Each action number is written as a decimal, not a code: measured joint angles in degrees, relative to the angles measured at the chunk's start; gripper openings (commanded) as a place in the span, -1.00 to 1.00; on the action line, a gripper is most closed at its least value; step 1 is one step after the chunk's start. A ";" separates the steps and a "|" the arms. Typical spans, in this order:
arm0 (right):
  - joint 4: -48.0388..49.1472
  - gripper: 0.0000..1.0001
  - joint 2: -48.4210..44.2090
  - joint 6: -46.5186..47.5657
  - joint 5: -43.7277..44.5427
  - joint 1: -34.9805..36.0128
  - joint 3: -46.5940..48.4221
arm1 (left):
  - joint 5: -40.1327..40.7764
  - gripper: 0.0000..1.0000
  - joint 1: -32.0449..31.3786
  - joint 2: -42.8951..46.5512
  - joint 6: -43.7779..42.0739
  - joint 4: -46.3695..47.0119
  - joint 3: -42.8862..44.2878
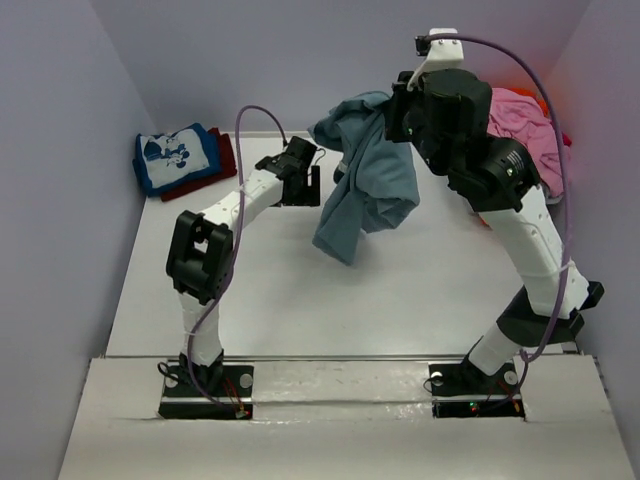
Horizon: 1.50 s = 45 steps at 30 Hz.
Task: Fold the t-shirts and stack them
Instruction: Flatten out the tshirt
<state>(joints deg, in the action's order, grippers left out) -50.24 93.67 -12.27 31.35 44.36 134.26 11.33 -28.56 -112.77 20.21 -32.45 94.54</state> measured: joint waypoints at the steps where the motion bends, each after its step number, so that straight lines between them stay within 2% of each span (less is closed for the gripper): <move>1: 1.97 -0.86 -0.57 1.57 1.55 1.18 0.00 | 0.17 0.68 0.26 0.31 0.22 0.00 0.00; 2: 3.67 -0.86 -0.94 3.23 3.02 2.34 -0.17 | 0.44 0.51 0.76 0.92 0.68 0.09 -0.04; 3: 6.51 -0.86 -1.40 5.64 5.33 4.55 -0.70 | 0.72 0.01 1.25 1.62 1.05 0.09 -0.09; 5: 9.55 -0.86 -1.90 8.68 7.48 7.56 -1.73 | 0.81 -0.35 2.03 2.91 2.40 0.94 -0.81; 6: 11.28 -0.86 -2.12 10.62 9.03 9.86 -2.38 | 0.87 -0.61 2.69 4.35 2.97 1.64 -1.90; 12: 13.14 -0.86 0.48 16.26 13.75 13.20 -1.07 | 3.85 -0.63 4.44 8.98 5.05 2.62 -3.87; 16: 13.18 -0.86 2.54 18.88 15.93 13.05 0.90 | 7.08 -0.64 4.33 9.55 4.98 1.42 0.13; 20: 13.22 -0.86 4.15 20.55 16.83 13.09 3.76 | 8.33 -0.74 5.44 10.10 5.31 0.87 6.60; 24: 13.27 -0.86 4.63 21.62 16.96 13.49 5.99 | 9.55 -0.88 7.80 12.90 5.99 0.92 8.50; 35: 13.88 -0.83 4.96 23.47 17.88 16.02 5.86 | 15.80 -0.89 9.49 29.35 6.97 6.71 5.01; 37: 13.94 -0.53 4.96 23.50 18.03 16.09 4.72 | 16.28 -0.89 9.49 29.97 6.91 7.72 5.20; 38: 13.51 -0.21 5.14 23.52 18.16 16.09 4.09 | 16.37 -0.89 9.49 30.10 6.88 8.11 4.98; 42: 12.37 0.46 7.06 22.12 18.67 16.11 3.32 | 16.57 -0.89 9.51 30.16 6.88 8.52 2.80; 45: 12.52 0.42 7.56 22.43 19.19 16.11 1.66 | 16.57 -0.89 9.51 30.16 6.88 8.57 1.79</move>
<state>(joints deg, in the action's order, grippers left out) -37.71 101.23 10.15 50.54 60.47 135.92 27.90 -19.05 -82.61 27.09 -23.88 96.33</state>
